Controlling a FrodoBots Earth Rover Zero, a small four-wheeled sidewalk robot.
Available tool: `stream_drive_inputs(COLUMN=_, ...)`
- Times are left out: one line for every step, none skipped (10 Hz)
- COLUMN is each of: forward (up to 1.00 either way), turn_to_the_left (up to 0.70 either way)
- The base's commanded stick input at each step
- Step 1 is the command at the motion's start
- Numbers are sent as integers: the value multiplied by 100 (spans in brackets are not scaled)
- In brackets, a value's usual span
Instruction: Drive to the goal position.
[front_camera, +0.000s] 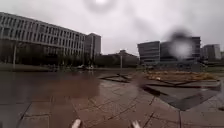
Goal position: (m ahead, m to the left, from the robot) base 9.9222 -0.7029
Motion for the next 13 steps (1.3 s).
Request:
stream_drive_inputs(forward=70, turn_to_the_left=1)
stream_drive_inputs(forward=70, turn_to_the_left=0)
stream_drive_inputs(forward=70, turn_to_the_left=0)
stream_drive_inputs(forward=70, turn_to_the_left=0)
stream_drive_inputs(forward=70, turn_to_the_left=0)
stream_drive_inputs(forward=70, turn_to_the_left=0)
stream_drive_inputs(forward=70, turn_to_the_left=-5)
stream_drive_inputs(forward=70, turn_to_the_left=-34)
stream_drive_inputs(forward=70, turn_to_the_left=-26)
stream_drive_inputs(forward=70, turn_to_the_left=-13)
stream_drive_inputs(forward=70, turn_to_the_left=0)
stream_drive_inputs(forward=70, turn_to_the_left=0)
stream_drive_inputs(forward=70, turn_to_the_left=0)
